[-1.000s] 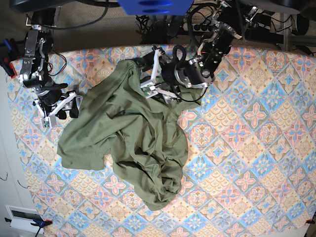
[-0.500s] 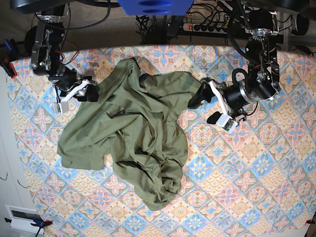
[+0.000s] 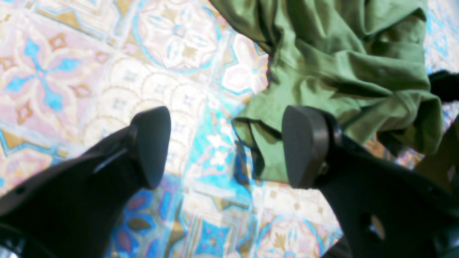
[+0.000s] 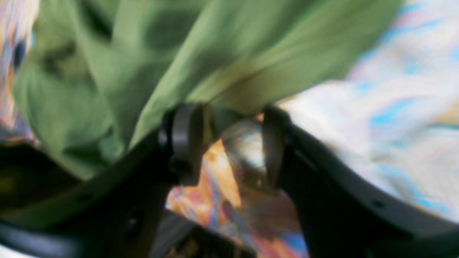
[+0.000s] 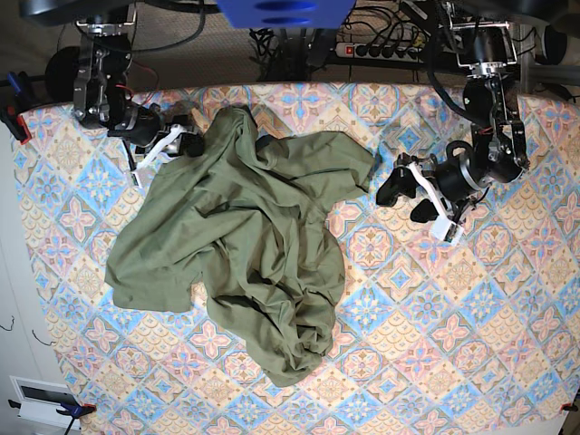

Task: Layout the t-shirt on the table in an organized manner, then fold the t-shirt properly
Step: 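Release the fabric and reposition both grippers at the shirt edges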

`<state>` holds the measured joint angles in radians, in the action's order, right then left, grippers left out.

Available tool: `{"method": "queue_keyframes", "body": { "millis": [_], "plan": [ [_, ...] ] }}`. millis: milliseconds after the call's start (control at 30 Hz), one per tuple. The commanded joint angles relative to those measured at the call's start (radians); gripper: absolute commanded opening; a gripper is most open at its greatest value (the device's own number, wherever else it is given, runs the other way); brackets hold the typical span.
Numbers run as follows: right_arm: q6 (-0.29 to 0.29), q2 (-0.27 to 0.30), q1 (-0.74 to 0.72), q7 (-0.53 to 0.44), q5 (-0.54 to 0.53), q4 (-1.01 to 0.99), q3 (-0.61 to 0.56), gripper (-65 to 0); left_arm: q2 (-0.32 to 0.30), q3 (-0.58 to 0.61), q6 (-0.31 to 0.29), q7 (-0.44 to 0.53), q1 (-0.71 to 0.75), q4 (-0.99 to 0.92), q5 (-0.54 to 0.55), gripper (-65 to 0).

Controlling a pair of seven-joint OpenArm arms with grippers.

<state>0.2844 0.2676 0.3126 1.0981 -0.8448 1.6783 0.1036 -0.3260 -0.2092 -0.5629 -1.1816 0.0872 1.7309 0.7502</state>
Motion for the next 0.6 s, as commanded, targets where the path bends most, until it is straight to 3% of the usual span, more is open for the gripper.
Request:
{"method": "queue_keyframes", "body": {
  "millis": [0, 200, 367, 433, 567],
  "plan": [
    [0.000, 0.012, -0.010, -0.011, -0.009, -0.004, -0.002, -38.2, -0.009, -0.005, -0.004, 0.022, -0.014, 0.014, 0.018, -17.5],
    [0.000, -0.032, -0.043, -0.013, -0.009, -0.079, -0.017, -38.2, -0.006, 0.001, -0.004, 0.022, -0.043, 0.013, 0.015, -17.5],
    [0.002, -0.034, -0.114, -0.011, -0.014, -0.119, -0.017, -39.1, -0.005, 0.003, -0.003, 0.024, -0.070, 0.013, 0.013, -17.5],
    [0.019, -0.034, -0.114, -0.014, -0.035, -0.139, -0.008, -43.3, -0.005, 0.003, -0.003, 0.024, -0.080, 0.013, 0.013, -17.5],
    [0.078, -0.034, -0.114, -0.017, -0.049, -0.192, 0.068, -59.7, -0.003, 0.003, 0.001, 0.024, -0.103, 0.011, 0.013, -17.5]
  ]
}}
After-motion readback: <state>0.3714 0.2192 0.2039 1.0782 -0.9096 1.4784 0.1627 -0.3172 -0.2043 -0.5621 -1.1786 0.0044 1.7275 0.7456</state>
